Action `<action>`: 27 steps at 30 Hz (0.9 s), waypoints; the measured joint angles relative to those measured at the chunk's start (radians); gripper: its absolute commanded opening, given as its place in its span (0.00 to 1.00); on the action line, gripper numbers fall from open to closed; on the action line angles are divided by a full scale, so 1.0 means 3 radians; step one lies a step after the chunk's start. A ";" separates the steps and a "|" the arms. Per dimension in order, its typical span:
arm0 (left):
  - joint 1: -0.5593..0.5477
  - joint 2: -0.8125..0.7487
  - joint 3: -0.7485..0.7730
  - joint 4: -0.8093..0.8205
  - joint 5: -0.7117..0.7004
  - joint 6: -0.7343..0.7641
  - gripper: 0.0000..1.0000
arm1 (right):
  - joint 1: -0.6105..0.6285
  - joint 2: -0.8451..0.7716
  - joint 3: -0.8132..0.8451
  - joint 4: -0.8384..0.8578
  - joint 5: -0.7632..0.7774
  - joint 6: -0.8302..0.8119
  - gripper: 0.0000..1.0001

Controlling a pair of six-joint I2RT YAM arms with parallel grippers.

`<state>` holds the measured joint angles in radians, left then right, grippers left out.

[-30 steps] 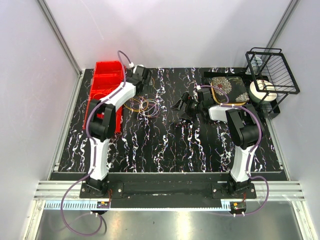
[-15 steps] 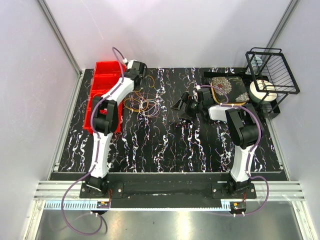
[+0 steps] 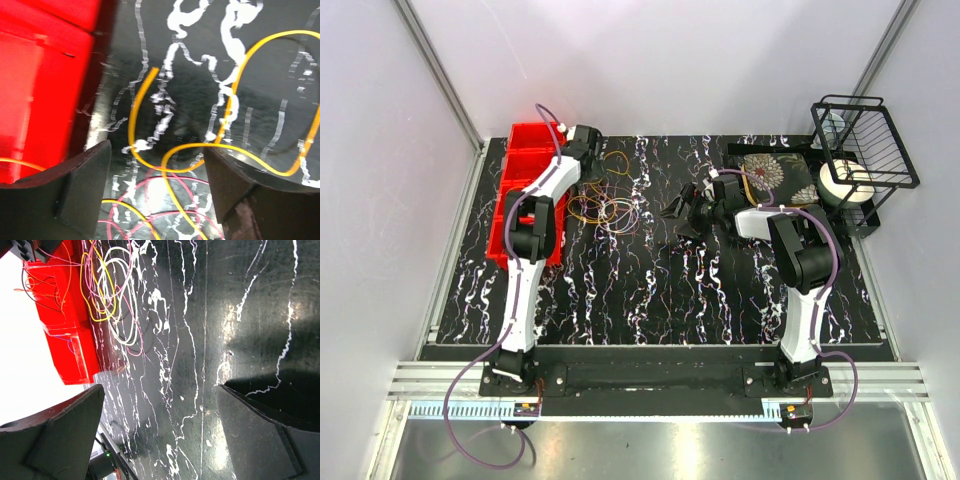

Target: Untangle the cables

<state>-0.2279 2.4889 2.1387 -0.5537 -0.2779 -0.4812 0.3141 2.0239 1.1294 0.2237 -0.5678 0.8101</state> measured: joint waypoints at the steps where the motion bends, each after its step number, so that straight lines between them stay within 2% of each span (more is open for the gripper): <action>1: -0.0006 0.0000 0.0003 0.0010 0.0032 -0.0022 0.64 | 0.0000 0.0011 0.0008 0.0008 -0.0009 0.0008 1.00; 2: -0.0010 0.0000 0.0011 0.0013 0.0064 -0.0045 0.52 | 0.0000 0.0020 0.0017 0.0019 -0.0011 0.0015 1.00; 3: -0.0011 0.0005 0.0025 0.0013 0.0081 -0.0062 0.46 | 0.0000 0.0027 0.0020 0.0029 -0.0018 0.0023 1.00; 5: -0.0019 0.0020 0.0064 0.0019 0.0132 -0.0098 0.26 | -0.0001 0.0034 0.0020 0.0050 -0.0033 0.0028 1.00; 8: -0.0027 0.0081 0.0186 0.0011 0.0165 -0.0154 0.02 | 0.0000 0.0053 0.0032 0.0064 -0.0061 0.0037 1.00; 19: 0.0095 0.0131 0.0275 0.0022 0.0430 -0.0263 0.00 | -0.0001 0.0058 0.0033 0.0074 -0.0071 0.0048 1.00; 23: 0.0120 -0.0186 0.0114 -0.0022 0.0509 -0.0309 0.00 | -0.0001 0.0058 0.0033 0.0075 -0.0074 0.0048 1.00; 27: 0.0136 -0.0779 0.0135 -0.0048 0.0565 -0.0319 0.00 | -0.0001 0.0058 0.0033 0.0076 -0.0081 0.0047 1.00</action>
<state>-0.1871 2.2551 2.1792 -0.5682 -0.1085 -0.5770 0.3138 2.0415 1.1393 0.2466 -0.5922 0.8242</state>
